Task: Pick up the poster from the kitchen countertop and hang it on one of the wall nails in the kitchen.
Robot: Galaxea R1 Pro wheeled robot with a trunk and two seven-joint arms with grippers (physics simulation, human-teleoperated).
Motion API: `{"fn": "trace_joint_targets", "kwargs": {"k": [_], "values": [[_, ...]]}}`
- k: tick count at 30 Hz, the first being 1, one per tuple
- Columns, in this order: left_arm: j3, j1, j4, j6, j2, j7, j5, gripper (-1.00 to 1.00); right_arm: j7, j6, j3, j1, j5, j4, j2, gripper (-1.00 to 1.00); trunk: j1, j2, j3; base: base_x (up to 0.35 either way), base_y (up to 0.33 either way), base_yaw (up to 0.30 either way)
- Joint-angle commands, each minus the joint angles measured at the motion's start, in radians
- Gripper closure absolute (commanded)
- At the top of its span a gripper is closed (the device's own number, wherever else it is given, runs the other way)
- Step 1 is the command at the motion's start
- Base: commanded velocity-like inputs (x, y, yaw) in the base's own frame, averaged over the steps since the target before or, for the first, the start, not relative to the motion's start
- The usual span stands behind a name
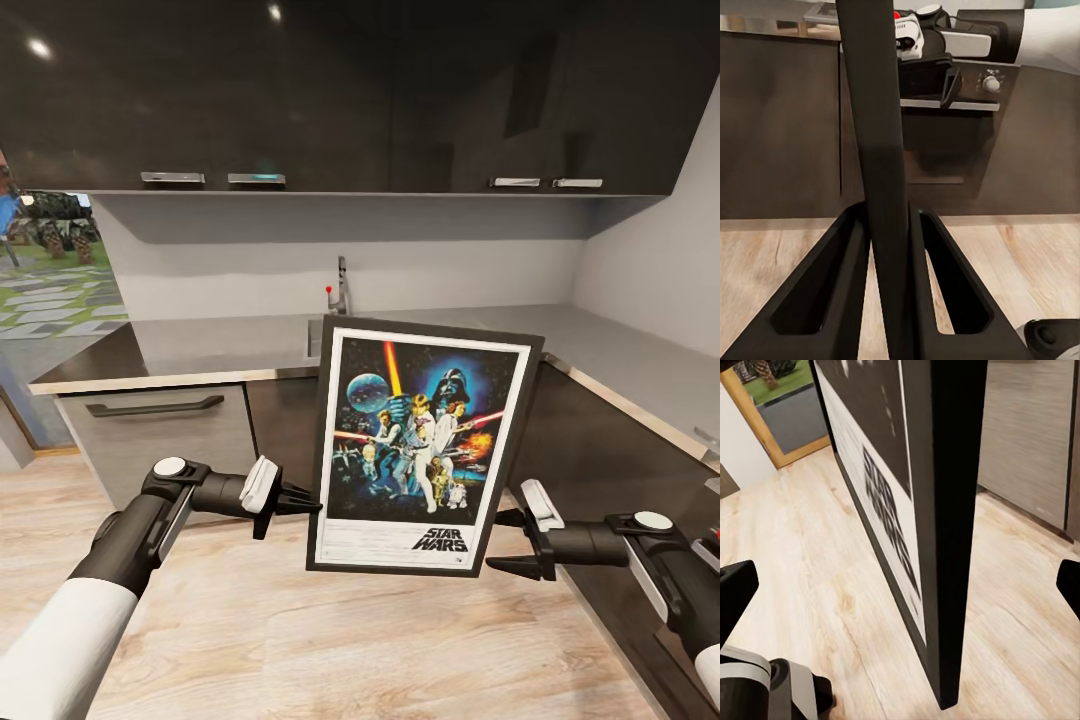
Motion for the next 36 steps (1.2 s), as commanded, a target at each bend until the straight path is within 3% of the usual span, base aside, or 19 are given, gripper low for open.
{"fn": "trace_joint_targets", "kwargs": {"k": [1,14,15,30,31,36], "values": [[-0.003,-0.001,0.000,0.007,0.001,-0.002,0.003,1.00,0.003,0.010,0.000,-0.001,-0.002,0.000,0.000,-1.00,0.000,-0.001,-0.001,0.000,0.000,0.000],[-0.003,-0.001,0.001,0.007,0.001,-0.002,0.003,1.00,0.003,0.010,0.000,-0.001,-0.002,0.000,0.000,-1.00,0.000,-0.001,-0.001,0.000,0.000,0.000],[-0.003,-0.001,0.001,0.007,0.001,-0.002,0.003,1.00,0.003,0.010,-0.001,-0.001,-0.002,0.000,0.000,1.00,0.000,-0.001,-0.001,0.000,0.000,0.000],[-0.003,-0.001,0.003,0.007,0.001,-0.002,0.003,1.00,0.003,0.010,-0.001,-0.001,-0.002,0.002,0.000,1.00,0.000,-0.001,-0.001,0.000,0.000,0.000],[-0.003,-0.001,0.003,0.007,0.001,-0.002,0.003,-1.00,0.003,0.010,-0.001,-0.001,-0.002,0.002,0.000,1.00,0.000,-0.001,-0.001,0.000,0.000,0.000],[-0.003,-0.001,0.004,0.009,0.001,-0.002,0.003,-1.00,0.003,0.010,-0.001,-0.001,-0.002,0.001,0.000,1.00,0.000,-0.001,-0.001,0.000,0.000,0.000]]}}
